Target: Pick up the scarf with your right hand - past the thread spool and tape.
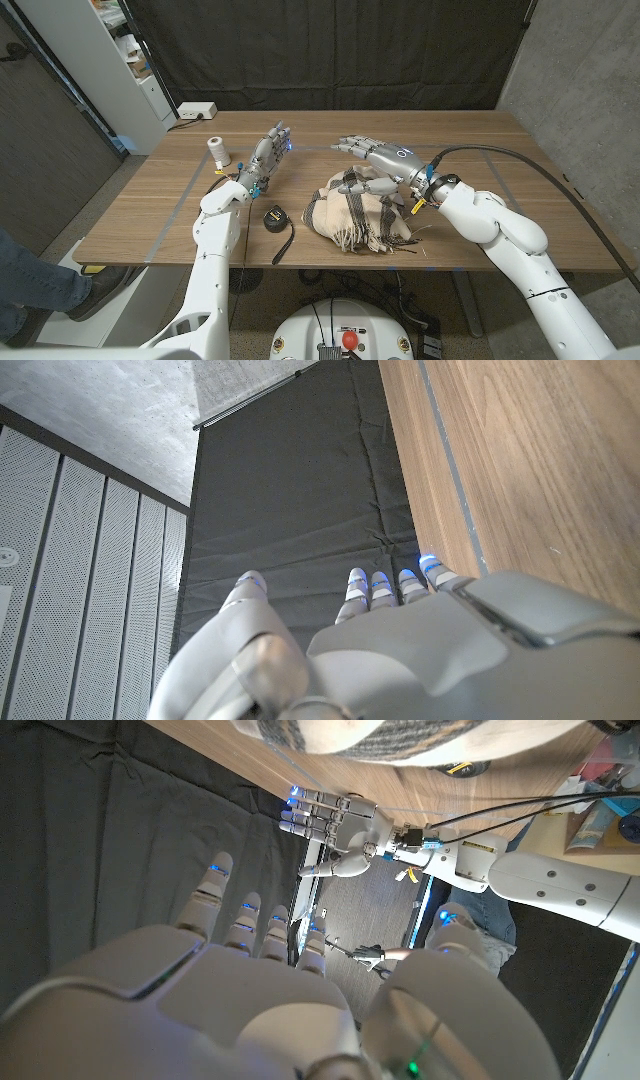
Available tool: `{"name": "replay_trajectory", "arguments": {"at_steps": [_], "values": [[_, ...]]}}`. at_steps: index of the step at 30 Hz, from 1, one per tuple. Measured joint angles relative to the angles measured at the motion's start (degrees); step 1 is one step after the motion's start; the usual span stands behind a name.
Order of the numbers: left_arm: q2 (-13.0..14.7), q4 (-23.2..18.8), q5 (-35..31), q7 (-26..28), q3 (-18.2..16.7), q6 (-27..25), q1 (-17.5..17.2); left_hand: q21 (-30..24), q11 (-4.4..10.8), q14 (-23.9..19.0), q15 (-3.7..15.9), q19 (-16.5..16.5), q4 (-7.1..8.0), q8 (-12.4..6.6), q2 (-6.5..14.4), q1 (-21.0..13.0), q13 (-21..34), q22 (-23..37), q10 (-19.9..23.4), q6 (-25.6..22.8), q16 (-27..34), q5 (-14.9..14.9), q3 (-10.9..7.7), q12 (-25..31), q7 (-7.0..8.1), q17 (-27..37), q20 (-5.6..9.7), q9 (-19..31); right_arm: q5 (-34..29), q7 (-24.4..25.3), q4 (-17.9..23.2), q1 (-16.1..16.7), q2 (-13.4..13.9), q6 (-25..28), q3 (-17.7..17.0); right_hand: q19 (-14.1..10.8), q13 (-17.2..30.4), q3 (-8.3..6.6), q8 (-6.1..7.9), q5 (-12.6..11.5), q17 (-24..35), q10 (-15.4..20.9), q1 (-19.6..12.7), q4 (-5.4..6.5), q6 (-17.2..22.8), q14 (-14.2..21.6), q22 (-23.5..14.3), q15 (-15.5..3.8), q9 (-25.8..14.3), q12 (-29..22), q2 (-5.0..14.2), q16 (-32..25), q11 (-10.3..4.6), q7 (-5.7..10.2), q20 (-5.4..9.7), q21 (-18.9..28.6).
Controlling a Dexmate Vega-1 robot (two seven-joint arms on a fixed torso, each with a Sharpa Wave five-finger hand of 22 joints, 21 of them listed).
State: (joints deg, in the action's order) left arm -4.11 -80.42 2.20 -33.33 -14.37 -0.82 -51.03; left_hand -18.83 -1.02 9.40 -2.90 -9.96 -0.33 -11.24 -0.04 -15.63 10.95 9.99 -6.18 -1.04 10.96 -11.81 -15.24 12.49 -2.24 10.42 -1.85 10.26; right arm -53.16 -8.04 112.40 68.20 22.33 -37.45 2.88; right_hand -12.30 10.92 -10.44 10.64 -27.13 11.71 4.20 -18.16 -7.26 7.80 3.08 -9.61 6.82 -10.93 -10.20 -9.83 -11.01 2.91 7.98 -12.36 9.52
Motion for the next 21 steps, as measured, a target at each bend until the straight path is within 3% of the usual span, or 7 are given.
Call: {"name": "replay_trajectory", "arguments": {"at_steps": [7, 14, 21], "values": [[0.1, 0.0, 0.0, 0.0, 0.1, 0.0, 0.0, 0.0, 0.0, 0.0, 0.0, 0.0, 0.0, 0.0, 0.0, 0.0, 0.0, 0.0, 0.0, 0.0, 0.0, 0.0, 0.0, 0.0, 0.0, 0.0, 0.0, 0.0, -0.5, -1.3, 0.9, 0.2, 0.7, 2.1, 0.8, 7.1, 0.0, 1.59, 0.0, -0.5, 0.0, -2.4, 0.4, 0.01, -0.6, -4.0, 0.0, 0.86, 0.0, 0.0, 0.43, 0.4, 0.36, -0.58, 0.11, -0.2], [0.3, 0.3, 0.0, 0.0, 0.1, 0.0, 0.0, 0.0, 0.0, 0.0, 0.0, 0.2, -0.23, 0.0, 0.0, 0.0, 0.0, 0.0, 0.0, -0.1, 0.0, 0.0, 0.24, 0.0, 0.11, 0.0, -0.24, 0.0, -1.1, -2.6, 1.7, 0.2, 1.4, 3.6, 1.7, 7.8, -0.3, 2.3, -0.5, -0.8, -0.3, -4.1, 0.8, 0.24, -4.2, -4.7, -0.1, 0.95, 0.0, 0.0, 0.81, 0.4, 0.66, -0.39, -0.03, 0.5], [0.4, 0.5, 0.1, -0.1, 0.0, 0.1, 0.3, 0.0, 0.0, 0.0, 0.0, 0.2, -0.32, 0.0, 0.0, 0.0, 0.0, 0.0, 0.0, -0.5, 0.0, 0.0, 0.15, 0.0, -0.11, 0.0, -0.23, 0.0, -2.2, -4.3, 2.5, 0.1, 1.9, 5.8, 2.6, 6.7, -0.3, 3.1, -0.9, -1.1, -0.3, -5.9, 0.8, 0.1, -8.4, -5.4, -0.1, 1.56, 0.0, 0.0, 0.81, 0.1, 1.64, -2.17, 0.16, 1.1]]}}
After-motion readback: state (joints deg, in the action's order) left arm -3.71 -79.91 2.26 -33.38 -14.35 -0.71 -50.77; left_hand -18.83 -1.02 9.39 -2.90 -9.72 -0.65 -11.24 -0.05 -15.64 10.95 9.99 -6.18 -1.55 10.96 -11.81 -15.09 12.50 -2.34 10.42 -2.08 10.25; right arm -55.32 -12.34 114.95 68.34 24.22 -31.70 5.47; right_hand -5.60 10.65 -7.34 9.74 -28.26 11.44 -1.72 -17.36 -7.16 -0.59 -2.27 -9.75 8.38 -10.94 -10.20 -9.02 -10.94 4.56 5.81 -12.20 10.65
